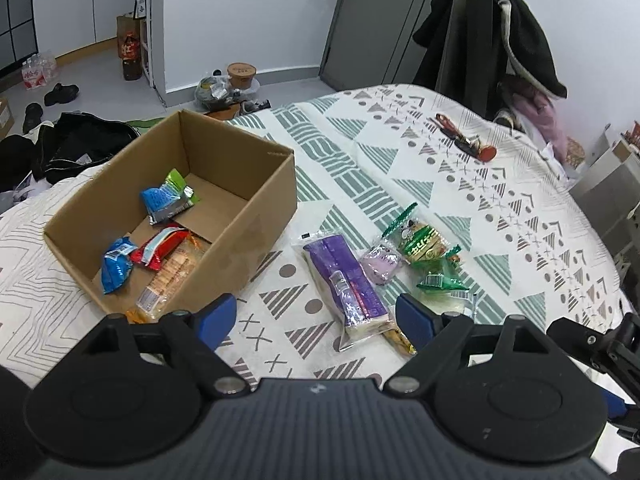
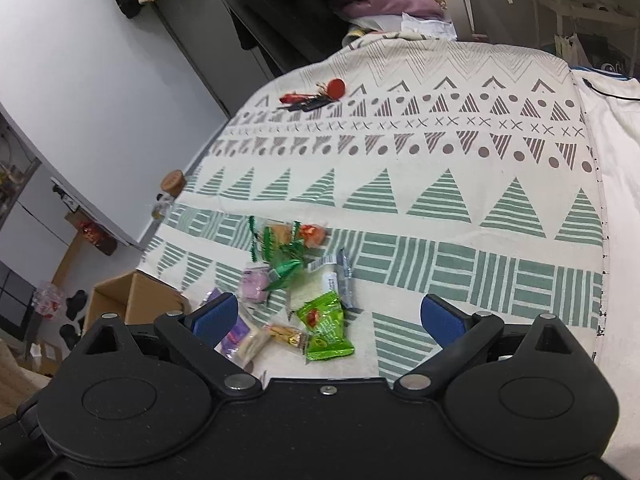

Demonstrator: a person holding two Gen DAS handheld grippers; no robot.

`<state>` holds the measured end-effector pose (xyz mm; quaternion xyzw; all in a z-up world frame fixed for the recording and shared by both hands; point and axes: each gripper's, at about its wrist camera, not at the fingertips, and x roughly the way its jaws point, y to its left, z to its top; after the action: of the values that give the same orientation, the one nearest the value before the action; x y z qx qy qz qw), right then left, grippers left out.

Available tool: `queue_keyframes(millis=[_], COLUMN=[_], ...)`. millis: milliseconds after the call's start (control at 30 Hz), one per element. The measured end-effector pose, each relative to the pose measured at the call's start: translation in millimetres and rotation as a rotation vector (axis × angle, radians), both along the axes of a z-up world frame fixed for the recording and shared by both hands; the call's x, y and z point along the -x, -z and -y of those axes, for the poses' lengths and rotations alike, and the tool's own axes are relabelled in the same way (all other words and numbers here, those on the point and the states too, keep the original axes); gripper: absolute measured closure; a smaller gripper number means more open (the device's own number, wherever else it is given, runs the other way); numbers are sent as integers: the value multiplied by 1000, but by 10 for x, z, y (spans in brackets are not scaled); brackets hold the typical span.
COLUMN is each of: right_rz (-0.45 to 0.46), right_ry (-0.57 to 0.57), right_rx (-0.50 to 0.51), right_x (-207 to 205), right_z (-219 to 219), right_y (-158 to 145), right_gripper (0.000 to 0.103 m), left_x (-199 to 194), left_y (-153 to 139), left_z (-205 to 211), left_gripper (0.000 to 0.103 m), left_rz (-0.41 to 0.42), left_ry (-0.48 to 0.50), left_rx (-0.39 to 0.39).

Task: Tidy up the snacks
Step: 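Move both tools back toward the remaining snacks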

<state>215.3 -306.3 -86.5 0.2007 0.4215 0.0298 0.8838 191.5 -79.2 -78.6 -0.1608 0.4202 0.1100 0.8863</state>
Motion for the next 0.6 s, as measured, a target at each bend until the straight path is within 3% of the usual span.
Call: queue_keyframes(millis=[233,400,600], right_rz=[-46,-113,-168], right_ry=[14,21,-5], right_rx=[-16,-52,-65], right_x=[-158,-334,-506], right_z=[3,24,-61], right_y=[169,387,578], right_gripper=[5,20,26], left_x=[-232,-428,-630], left_y=[223,395,581], left_z=[25,22,35], left_gripper=[18,18,19], left_rz=[-45,-74,-108], left_ry=[16,12,9], left_rx=[12,34,55])
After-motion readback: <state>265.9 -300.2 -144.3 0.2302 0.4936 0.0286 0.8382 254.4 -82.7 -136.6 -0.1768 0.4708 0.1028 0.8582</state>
